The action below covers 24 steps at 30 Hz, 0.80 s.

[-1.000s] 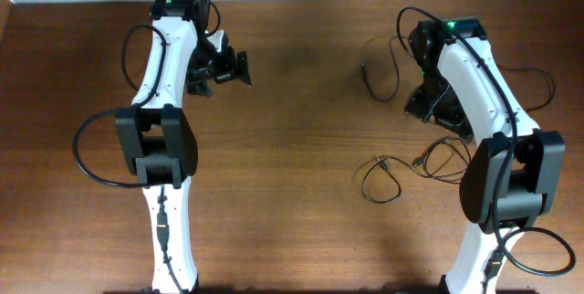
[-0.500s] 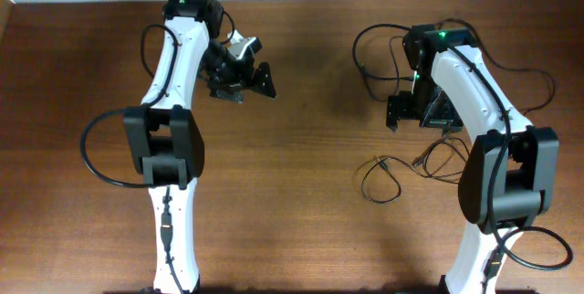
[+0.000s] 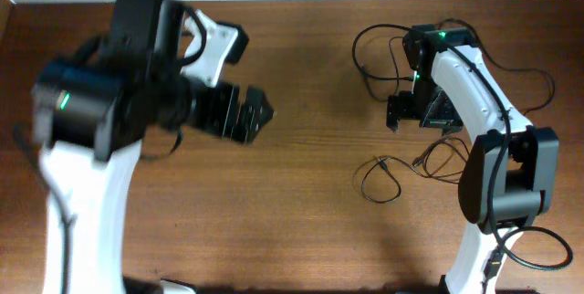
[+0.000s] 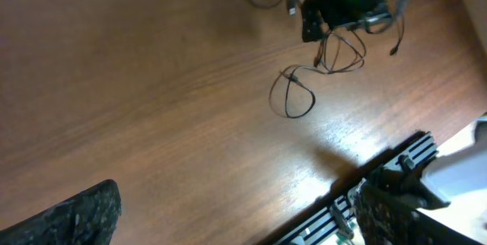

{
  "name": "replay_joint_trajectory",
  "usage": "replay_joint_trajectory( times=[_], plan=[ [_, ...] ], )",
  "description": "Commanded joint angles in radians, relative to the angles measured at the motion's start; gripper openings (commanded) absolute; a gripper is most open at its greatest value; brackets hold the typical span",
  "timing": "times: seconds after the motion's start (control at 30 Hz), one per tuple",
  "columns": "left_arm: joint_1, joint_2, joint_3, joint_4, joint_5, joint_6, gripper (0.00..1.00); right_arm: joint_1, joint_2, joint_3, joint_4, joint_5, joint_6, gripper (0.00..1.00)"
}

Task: Untangle cables

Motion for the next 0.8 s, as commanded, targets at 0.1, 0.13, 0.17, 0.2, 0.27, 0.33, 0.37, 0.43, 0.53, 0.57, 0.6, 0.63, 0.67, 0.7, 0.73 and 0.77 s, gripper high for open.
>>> replay_joint_trajectory(
  times=[0.1,0.13,0.17,0.2,0.27,0.33,0.37,0.43,0.53,0.57,0.6,0.63,0.67,0.7,0.73,0.77],
  plan=[
    [-0.016,-0.155,-0.016,0.001,-0.058,-0.010,0.99,0.005,0.000,-0.006,0.001,-0.005,-0.006,0.98],
    [-0.016,-0.165,-0.016,0.001,-0.058,-0.010,0.99,0.005,0.000,-0.006,0.001,-0.005,-0.006,0.99],
    [-0.016,-0.171,-0.016,0.001,-0.065,-0.003,0.99,0.005,0.000,-0.005,0.001,-0.005,-0.006,0.99],
    [-0.016,-0.177,-0.016,0.001,-0.129,0.033,0.99,0.005,0.000,-0.005,0.001,-0.005,-0.006,0.99],
    [-0.016,-0.180,-0.016,0.001,-0.167,0.032,0.99,0.004,0.000,-0.005,0.001,-0.005,-0.006,0.99],
    [-0.016,-0.180,-0.016,0.001,-0.167,0.032,0.99,0.005,0.000,-0.006,0.001,-0.005,-0.006,0.98],
    [-0.016,-0.180,-0.016,0.001,-0.167,0.032,0.99,0.005,0.000,-0.005,0.001,-0.005,-0.006,0.99],
    [-0.016,-0.174,-0.016,0.006,-0.177,0.032,0.99,0.004,0.000,-0.006,0.001,-0.005,-0.006,0.98],
    [-0.016,-0.218,-0.031,0.149,-0.182,0.032,0.99,0.005,0.000,-0.006,0.001,-0.005,-0.006,0.98],
    [-0.016,-0.250,-0.060,0.208,-0.178,0.032,0.99,0.004,0.000,-0.006,0.001,-0.005,-0.006,0.99],
    [-0.016,-0.278,-0.092,0.245,-0.179,0.032,0.99,0.004,0.000,-0.006,0.001,-0.005,-0.006,0.98],
    [-0.015,-0.325,-0.155,0.310,-0.186,0.032,0.99,0.004,0.000,-0.006,0.001,-0.005,-0.006,0.98],
    [-0.015,-0.362,-0.211,0.356,-0.198,0.032,0.99,0.005,0.000,-0.006,0.001,-0.005,-0.006,0.98],
    [-0.015,-0.423,-0.309,0.442,-0.221,0.033,0.99,0.005,0.000,-0.006,0.001,-0.005,-0.006,0.99],
    [-0.015,-0.493,-0.436,0.537,-0.245,0.035,0.99,0.004,0.000,-0.005,0.001,-0.005,-0.006,0.99],
    [-0.015,-0.535,-0.511,0.588,-0.254,0.036,0.99,0.004,0.000,-0.006,0.001,-0.005,-0.006,0.98]
  ],
)
